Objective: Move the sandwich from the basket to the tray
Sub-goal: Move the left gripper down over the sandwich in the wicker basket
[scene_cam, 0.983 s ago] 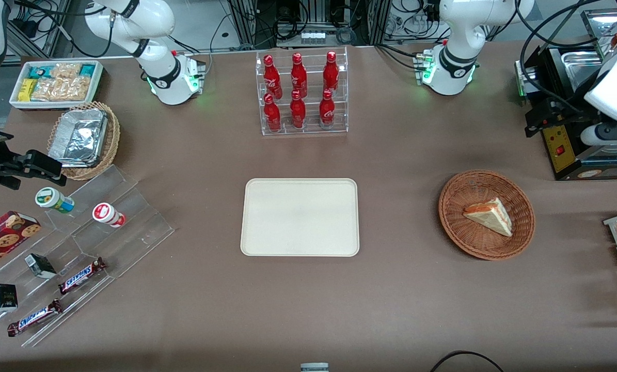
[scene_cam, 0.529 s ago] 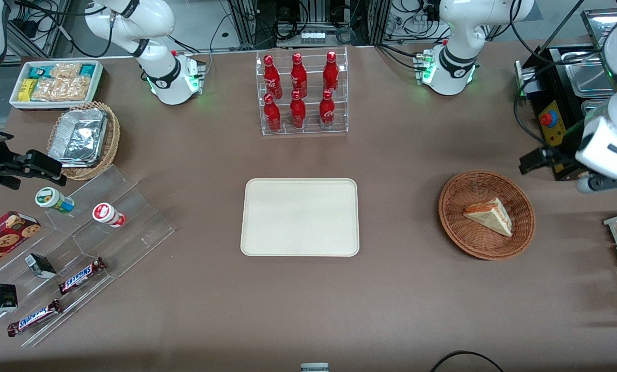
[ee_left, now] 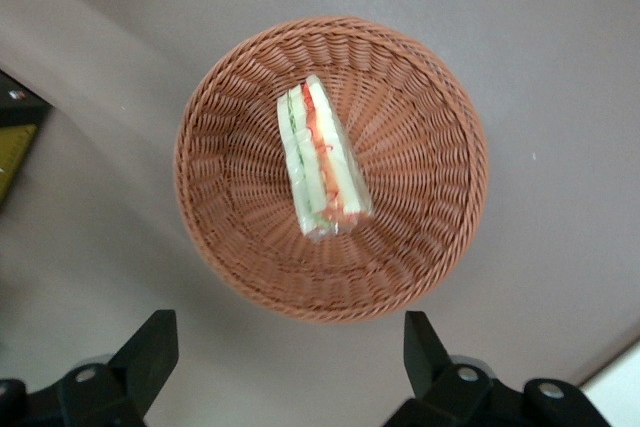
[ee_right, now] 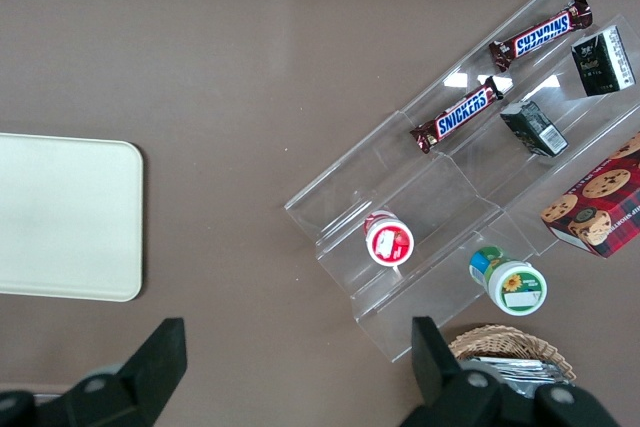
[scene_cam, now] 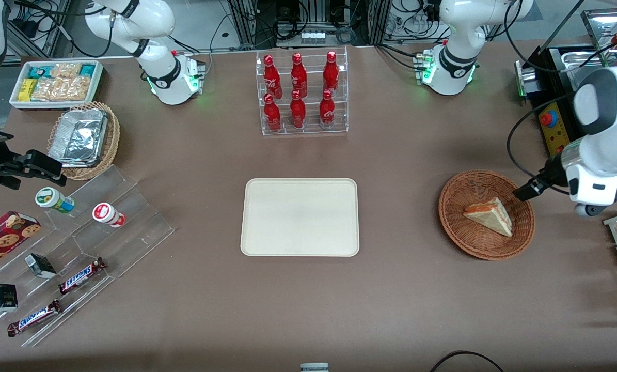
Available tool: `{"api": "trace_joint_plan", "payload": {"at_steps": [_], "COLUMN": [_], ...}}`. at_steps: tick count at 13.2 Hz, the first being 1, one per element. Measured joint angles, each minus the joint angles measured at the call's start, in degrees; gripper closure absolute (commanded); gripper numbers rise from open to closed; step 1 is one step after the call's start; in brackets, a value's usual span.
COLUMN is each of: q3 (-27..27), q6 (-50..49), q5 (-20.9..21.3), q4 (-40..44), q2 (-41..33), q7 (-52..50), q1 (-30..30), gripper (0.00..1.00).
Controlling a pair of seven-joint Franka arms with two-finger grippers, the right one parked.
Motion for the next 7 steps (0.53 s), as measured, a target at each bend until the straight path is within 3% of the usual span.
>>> {"api": "trace_joint_plan", "payload": {"at_steps": [3, 7], "q3": [-0.06, -0.06], "q6": [13.73, 22.02], "q5": [0.0, 0.0], "q4": [-8.84, -13.35], "q2": [0.42, 2.95], "q7": [-11.65, -21.25], "q1": [-0.01, 0.0], "gripper": [0.0, 0.0]}}
